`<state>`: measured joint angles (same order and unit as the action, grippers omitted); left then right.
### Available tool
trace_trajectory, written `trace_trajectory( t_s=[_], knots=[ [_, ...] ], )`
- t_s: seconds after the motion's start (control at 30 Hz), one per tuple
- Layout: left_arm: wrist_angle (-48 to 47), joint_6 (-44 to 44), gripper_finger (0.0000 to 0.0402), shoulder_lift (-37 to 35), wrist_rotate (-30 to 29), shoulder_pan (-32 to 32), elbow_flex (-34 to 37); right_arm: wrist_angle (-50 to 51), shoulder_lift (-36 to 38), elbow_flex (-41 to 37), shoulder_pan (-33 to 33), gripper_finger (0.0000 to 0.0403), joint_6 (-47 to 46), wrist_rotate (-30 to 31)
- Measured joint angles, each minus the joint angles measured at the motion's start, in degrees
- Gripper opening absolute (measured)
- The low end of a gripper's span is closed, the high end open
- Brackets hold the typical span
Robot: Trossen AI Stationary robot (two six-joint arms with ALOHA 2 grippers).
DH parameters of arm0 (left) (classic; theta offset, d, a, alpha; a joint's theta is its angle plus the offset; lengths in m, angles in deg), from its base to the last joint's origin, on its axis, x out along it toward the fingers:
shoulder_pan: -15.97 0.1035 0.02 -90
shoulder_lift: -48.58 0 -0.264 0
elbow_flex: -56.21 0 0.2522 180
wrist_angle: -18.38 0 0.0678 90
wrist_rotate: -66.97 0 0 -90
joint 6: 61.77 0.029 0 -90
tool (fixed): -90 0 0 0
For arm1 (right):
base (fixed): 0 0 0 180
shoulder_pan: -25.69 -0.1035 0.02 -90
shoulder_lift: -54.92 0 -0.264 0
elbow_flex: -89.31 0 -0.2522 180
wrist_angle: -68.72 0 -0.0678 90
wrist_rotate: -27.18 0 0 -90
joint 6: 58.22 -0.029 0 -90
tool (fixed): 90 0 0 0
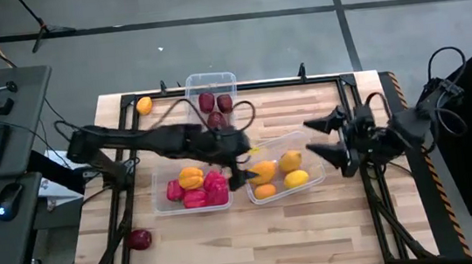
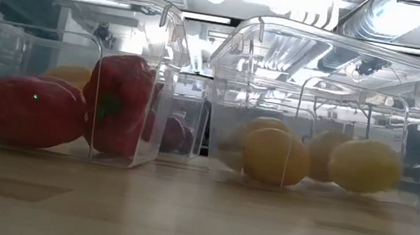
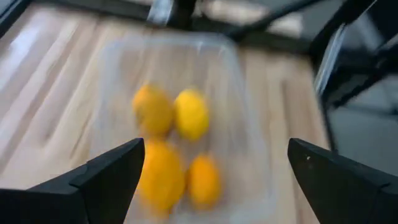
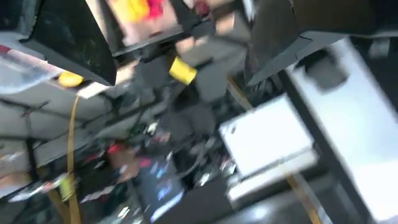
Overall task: Sort produce into baskets
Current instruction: Put the top left lemon into the middle right transparent bin
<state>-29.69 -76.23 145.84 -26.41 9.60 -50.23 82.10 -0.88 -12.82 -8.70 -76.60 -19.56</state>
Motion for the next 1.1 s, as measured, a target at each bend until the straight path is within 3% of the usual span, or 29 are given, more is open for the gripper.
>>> trace_trajectory(
  t_s=[0.17, 0.37, 0.5, 0.67, 0.8, 0.9, 1.0, 1.1],
  knots=[
    [-16.9, 1.5, 0.0382, -6.2, -10.2, 0.1, 0.8, -6.2, -0.1, 0.0, 0.9, 0.0343, 5.8, 6.4],
    [-21.7, 0.1, 0.0382, -20.0, -25.4, 4.1, 12.5, -6.5, -0.2, 0.0, 6.7, 0.0343, 6.5, 7.1],
    [-21.5, -6.2, 0.0382, -31.3, -27.4, 12.3, 24.2, -6.0, -0.5, 0.0, 11.6, 0.0343, 4.6, 6.6],
    [-17.8, -10.8, 0.0381, -39.9, -26.7, 31.2, 36.7, -4.4, -0.5, 0.0, 18.1, 0.0343, 1.3, 5.8],
    [-13.3, -10.2, 0.0377, -39.6, -20.7, 45.4, 42.3, -1.5, -0.5, 0.0, 24.0, 0.0343, -2.0, 2.9],
    [-11.8, -10.7, 0.0376, -36.3, -19.7, 52.0, 44.8, 1.8, -0.5, 0.0, 28.6, 0.0343, -5.0, -0.8],
    [-10.5, -12.5, 0.0376, -32.0, -19.8, 56.3, 45.9, 5.6, -0.5, 0.0, 33.1, 0.0343, -8.0, -3.5],
    [-6.8, -15.8, 0.0376, -27.8, -19.9, 56.2, 45.6, 9.4, -0.5, 0.0, 36.8, 0.0343, -9.1, -5.5]
  ],
)
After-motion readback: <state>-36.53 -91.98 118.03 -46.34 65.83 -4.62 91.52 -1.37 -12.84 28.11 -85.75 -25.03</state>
